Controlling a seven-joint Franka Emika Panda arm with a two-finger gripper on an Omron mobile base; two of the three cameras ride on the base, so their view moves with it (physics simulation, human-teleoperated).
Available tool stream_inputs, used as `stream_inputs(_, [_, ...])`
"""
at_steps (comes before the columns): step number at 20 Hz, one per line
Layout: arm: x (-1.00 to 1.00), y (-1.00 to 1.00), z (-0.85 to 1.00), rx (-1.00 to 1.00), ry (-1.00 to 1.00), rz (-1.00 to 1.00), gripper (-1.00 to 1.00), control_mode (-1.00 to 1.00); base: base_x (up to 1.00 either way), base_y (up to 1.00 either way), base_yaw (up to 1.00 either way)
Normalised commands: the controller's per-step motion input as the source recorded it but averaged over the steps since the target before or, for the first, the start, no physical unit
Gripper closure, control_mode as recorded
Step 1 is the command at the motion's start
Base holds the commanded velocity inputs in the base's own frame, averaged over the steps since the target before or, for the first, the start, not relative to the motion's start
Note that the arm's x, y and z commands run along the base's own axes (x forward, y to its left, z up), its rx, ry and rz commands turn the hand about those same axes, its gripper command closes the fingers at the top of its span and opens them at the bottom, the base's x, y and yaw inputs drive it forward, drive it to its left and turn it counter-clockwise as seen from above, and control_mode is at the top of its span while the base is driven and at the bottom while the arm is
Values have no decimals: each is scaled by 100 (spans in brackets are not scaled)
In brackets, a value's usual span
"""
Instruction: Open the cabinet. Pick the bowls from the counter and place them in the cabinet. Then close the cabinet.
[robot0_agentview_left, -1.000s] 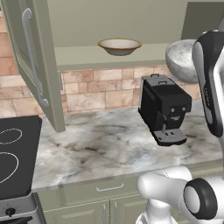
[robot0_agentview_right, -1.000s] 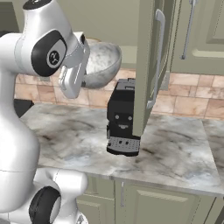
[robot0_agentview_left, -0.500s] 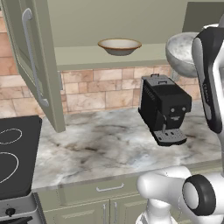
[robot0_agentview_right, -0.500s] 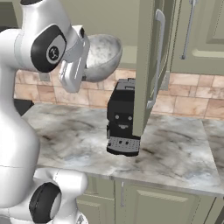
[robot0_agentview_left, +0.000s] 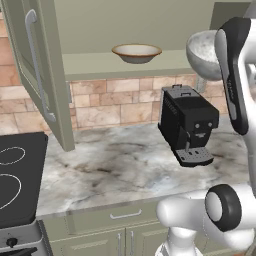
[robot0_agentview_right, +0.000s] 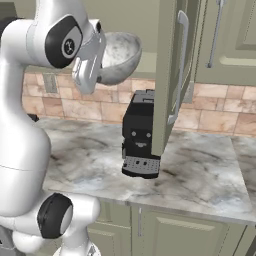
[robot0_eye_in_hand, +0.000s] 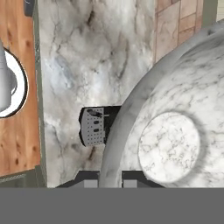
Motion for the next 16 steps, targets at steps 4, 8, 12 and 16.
stream_inputs(4, [40, 0, 0, 4, -1, 0, 100, -100, 0, 0, 0])
stream_inputs(8, [45, 0, -1, 4, -3, 0, 100, -100, 0, 0, 0])
stream_inputs(12, [41, -1, 0, 2, -3, 0, 100, -100, 0, 0, 0])
stream_inputs(16, [36, -7, 0, 0, 0, 0, 100, -100, 0, 0, 0])
